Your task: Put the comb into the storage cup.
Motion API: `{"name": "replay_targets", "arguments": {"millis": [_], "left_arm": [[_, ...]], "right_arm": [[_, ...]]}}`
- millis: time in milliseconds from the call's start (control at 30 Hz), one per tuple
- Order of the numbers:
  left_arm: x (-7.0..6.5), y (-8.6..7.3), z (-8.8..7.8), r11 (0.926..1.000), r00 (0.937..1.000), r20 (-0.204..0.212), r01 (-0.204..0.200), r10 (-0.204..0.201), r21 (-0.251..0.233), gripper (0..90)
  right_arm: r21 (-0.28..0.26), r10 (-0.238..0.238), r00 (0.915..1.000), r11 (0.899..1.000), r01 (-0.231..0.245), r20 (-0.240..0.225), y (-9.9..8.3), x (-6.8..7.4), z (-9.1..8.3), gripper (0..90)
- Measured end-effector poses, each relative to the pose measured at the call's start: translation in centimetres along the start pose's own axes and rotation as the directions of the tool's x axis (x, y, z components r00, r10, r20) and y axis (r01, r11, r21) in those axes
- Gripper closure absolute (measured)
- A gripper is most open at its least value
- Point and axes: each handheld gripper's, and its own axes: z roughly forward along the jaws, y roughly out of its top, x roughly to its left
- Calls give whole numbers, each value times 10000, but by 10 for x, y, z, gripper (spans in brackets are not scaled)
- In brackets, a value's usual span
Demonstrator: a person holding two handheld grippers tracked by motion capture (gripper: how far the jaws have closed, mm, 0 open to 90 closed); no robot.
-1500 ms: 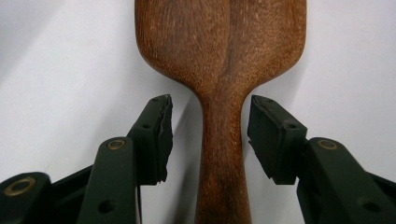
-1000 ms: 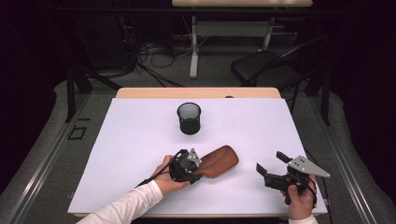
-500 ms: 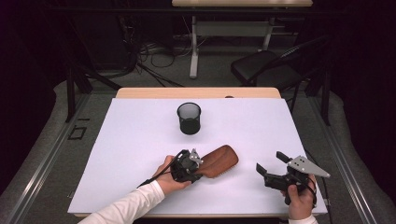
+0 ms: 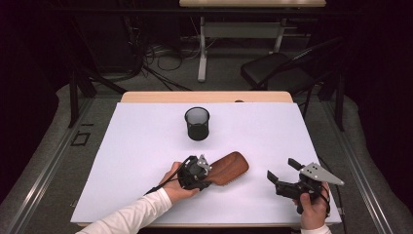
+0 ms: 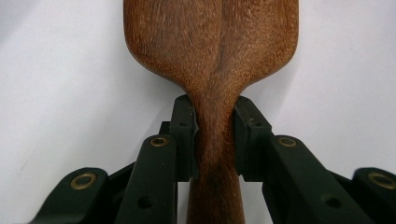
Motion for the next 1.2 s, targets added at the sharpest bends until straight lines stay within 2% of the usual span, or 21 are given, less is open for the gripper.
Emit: {"name": "replay_targets", "arguments": {"millis": [600, 800, 1200], "left_arm": [[4, 6, -6, 9996, 9989, 376, 267, -269, 67, 724], [7, 11, -16, 9989, 9981, 465, 407, -396, -234, 724], [15, 17, -39, 9950, 9970, 339, 721, -699, -694, 724]], "right_arm": [[5, -7, 10000, 10000, 7, 1, 0, 0, 0, 78], [7, 1, 10000, 10000, -1, -8, 0, 0, 0, 78], [51, 14, 10000, 10000, -14, -47, 0, 0, 0, 78]]}}
